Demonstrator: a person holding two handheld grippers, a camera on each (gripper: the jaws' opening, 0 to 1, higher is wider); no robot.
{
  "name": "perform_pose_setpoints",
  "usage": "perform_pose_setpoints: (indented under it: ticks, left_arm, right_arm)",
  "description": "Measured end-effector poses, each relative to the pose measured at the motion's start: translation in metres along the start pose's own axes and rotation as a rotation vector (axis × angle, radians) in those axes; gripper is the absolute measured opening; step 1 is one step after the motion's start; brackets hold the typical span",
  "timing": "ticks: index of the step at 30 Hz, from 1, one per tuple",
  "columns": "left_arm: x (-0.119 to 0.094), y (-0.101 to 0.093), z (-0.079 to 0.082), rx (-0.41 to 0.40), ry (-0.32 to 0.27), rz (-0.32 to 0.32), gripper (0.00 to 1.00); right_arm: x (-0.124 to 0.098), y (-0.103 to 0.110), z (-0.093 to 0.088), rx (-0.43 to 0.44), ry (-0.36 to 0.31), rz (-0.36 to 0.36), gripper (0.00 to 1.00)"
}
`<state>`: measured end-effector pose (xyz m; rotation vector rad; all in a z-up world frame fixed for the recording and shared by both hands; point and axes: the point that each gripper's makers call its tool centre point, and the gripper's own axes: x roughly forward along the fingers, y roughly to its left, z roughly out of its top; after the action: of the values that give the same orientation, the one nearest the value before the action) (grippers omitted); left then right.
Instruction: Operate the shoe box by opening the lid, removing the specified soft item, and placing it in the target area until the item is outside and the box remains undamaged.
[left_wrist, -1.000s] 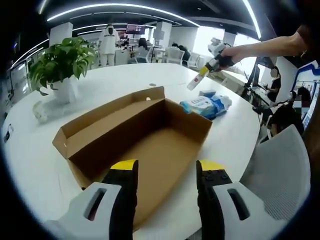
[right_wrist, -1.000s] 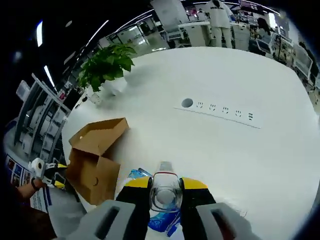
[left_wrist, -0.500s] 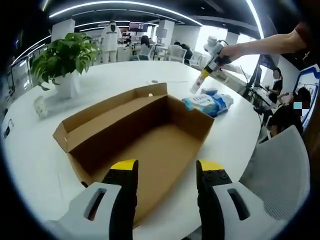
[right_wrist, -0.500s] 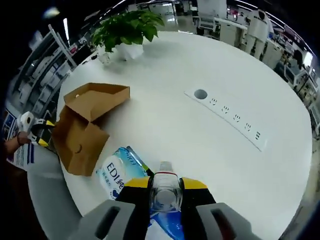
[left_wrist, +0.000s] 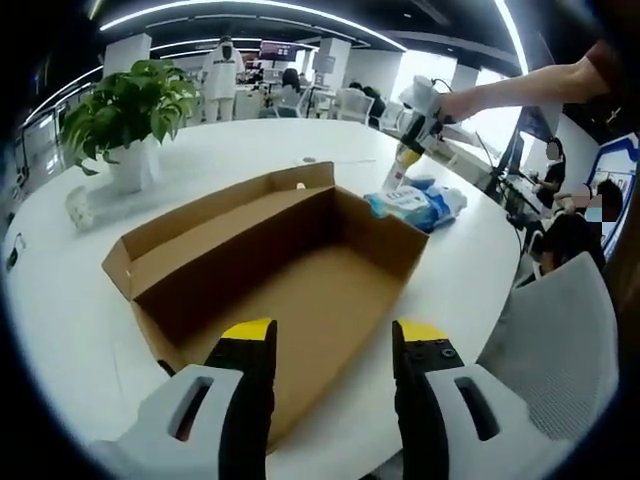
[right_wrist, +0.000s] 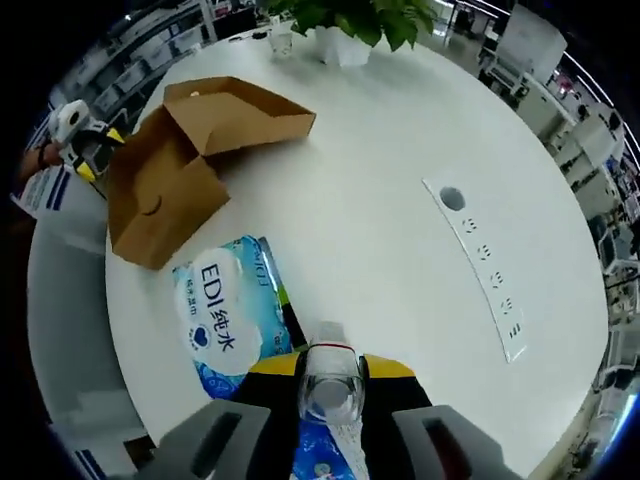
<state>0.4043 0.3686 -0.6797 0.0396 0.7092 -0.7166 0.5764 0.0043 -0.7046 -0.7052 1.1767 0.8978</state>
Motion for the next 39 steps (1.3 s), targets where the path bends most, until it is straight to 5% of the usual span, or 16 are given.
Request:
perform_pose_setpoints:
  ticks: [5,16,39]
  left_arm:
    - [-0.001,-0.001,-0.002,-0.002,0.002,-0.001,0.46]
    - [-0.001,0.001,-0.003,-0.007,0.002,0.004,0.46]
    - [0.001,0.001,-0.001,-0.008,-0.004,0.003,0.46]
  right_arm:
    - [0.004,0.003,-0.004,-0.149,0.054,-0.011,0.18]
    - [0.013,0.008,-0.006,-0.289,0.097,0.011,0.18]
    - [0.014,0.008,-0.002,-0.397,0.136,0.021,0.19]
